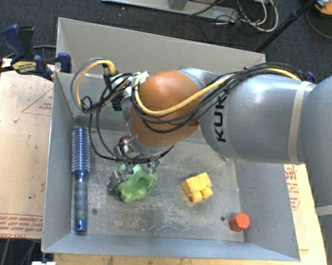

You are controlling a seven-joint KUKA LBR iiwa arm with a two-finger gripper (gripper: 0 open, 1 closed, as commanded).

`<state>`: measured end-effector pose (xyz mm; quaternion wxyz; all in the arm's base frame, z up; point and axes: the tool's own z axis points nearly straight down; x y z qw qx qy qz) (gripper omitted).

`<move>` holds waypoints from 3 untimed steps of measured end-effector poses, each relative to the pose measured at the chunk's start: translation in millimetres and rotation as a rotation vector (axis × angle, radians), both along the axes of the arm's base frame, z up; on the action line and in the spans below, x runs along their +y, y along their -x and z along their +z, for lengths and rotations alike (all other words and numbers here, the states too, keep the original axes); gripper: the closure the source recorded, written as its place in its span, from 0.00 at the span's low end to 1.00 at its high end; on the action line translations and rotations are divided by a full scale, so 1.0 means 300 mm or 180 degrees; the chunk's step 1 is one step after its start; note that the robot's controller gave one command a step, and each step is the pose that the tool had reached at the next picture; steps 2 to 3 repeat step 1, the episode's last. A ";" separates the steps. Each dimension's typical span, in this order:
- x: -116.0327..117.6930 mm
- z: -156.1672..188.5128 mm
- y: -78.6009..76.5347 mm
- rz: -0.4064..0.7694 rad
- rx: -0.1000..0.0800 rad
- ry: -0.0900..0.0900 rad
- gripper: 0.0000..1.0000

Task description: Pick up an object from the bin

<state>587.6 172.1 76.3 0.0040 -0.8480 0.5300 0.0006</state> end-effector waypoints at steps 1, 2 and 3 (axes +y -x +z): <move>0.030 0.502 0.004 0.0093 -0.0013 0.0007 1.00; 0.030 0.502 0.004 0.0093 -0.0013 0.0007 1.00; 0.030 0.502 0.004 0.0093 -0.0013 0.0007 1.00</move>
Offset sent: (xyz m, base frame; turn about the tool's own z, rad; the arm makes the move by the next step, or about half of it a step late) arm -0.0017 0.0071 0.1462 -0.0329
